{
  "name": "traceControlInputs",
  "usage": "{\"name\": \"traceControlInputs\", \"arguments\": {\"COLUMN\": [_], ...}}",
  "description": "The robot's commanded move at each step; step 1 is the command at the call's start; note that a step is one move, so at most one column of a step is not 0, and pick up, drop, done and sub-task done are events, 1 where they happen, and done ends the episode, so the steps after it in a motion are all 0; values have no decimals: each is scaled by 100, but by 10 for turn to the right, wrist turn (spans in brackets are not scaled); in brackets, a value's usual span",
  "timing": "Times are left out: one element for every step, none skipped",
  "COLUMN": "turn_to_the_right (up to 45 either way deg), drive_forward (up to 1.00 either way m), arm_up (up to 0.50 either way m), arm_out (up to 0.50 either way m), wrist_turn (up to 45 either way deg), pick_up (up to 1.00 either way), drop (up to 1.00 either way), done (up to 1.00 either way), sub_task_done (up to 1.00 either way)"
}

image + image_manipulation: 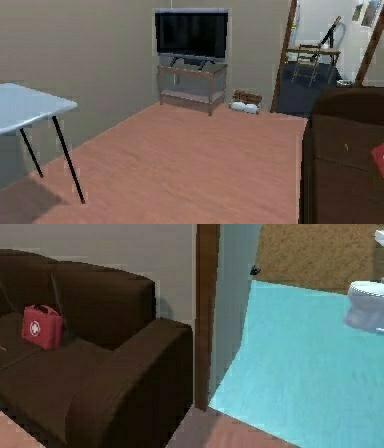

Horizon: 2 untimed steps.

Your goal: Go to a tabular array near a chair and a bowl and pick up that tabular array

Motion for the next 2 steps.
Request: {"name": "traceControlInputs", "arguments": {"turn_to_the_right": [0,300], "drive_forward": [35,0], "arm_up": [0,0], "arm_out": [0,0], "wrist_turn": [0,0], "pick_up": [0,0], "drop": [0,0], "done": [0,0], "sub_task_done": [0,0]}}
